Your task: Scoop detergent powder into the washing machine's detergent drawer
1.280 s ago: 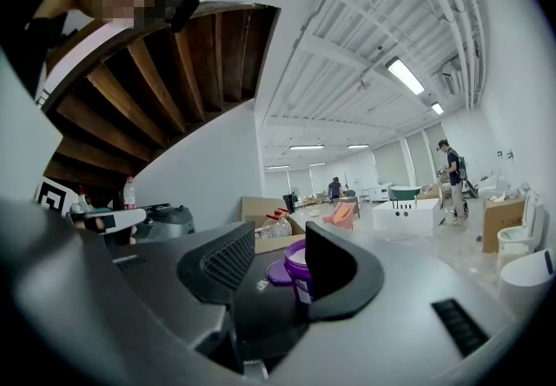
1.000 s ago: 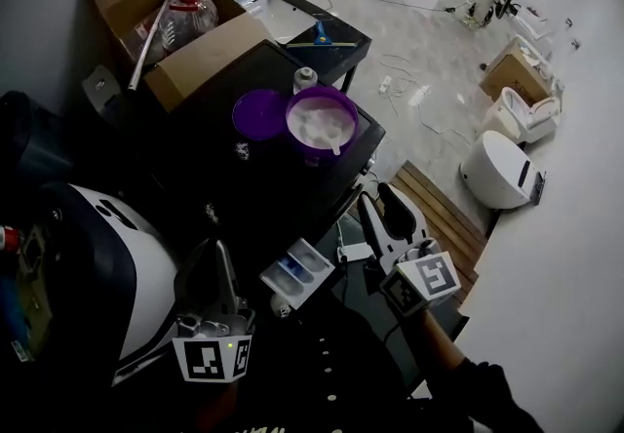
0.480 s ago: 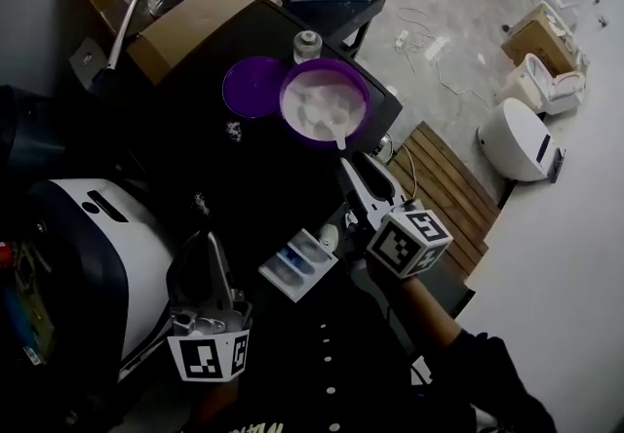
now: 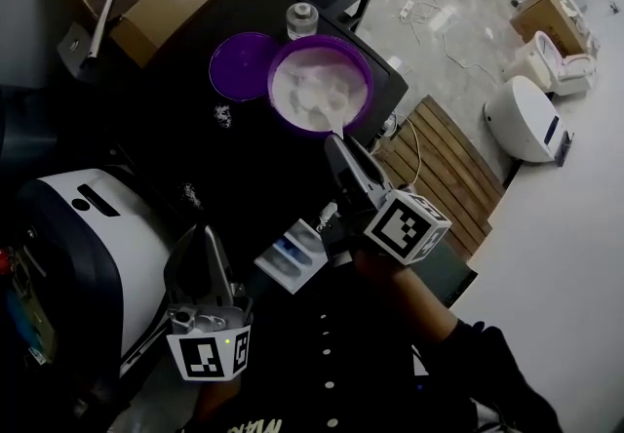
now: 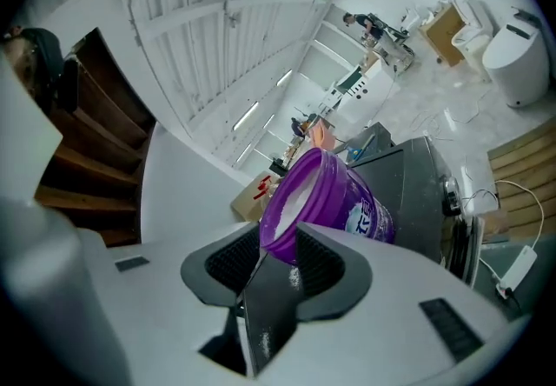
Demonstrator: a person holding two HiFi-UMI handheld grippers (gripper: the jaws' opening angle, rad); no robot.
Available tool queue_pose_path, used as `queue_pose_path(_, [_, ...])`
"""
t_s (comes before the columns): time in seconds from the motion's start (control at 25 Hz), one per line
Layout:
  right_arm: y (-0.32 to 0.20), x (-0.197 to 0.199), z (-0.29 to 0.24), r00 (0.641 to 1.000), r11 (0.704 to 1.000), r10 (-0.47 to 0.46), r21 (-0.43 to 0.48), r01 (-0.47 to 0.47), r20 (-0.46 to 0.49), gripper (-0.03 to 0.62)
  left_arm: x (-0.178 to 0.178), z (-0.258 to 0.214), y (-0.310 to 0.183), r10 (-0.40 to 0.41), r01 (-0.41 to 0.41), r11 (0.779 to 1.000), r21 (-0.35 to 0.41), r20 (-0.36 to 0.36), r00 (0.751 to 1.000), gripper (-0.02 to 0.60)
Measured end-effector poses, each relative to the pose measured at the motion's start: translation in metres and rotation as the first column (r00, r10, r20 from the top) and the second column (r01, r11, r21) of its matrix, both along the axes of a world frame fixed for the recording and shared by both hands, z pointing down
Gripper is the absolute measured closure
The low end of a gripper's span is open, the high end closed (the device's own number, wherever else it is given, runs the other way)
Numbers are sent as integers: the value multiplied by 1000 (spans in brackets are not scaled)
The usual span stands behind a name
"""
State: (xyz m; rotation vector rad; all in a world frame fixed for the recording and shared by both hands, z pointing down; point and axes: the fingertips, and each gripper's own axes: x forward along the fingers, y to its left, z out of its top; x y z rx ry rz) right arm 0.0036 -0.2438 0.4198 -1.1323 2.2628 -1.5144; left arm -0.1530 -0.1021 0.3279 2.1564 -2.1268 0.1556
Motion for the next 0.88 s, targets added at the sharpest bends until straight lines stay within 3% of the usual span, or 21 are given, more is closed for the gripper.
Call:
queue_pose_path(0.28, [-5, 5, 11, 997, 995, 52, -91, -47, 50, 546, 3, 6, -3, -7, 7, 1000, -14, -7, 1000, 568])
queue_pose_path(0.6, [-6, 6, 5, 1000, 1000, -5, -31, 5, 14, 563, 8, 9, -5, -3, 3, 1000, -19, -18, 1000, 568])
queue_pose_path(0.68, [-7, 6, -1, 998, 998, -50, 34, 51, -43, 563, 9, 8, -5, -2, 2, 1000, -17, -19, 1000, 568])
queue_pose_path(0.76, [-10, 7, -8, 977, 979, -121, 142, 147, -176, 563, 8, 8, -5, -5, 5, 1000, -17, -20, 1000, 568])
queue_pose_path(0.88, [-19, 5, -15, 878, 898, -220, 263, 352, -425, 563, 6, 9, -4, -8, 8, 1000, -15, -21, 1000, 568])
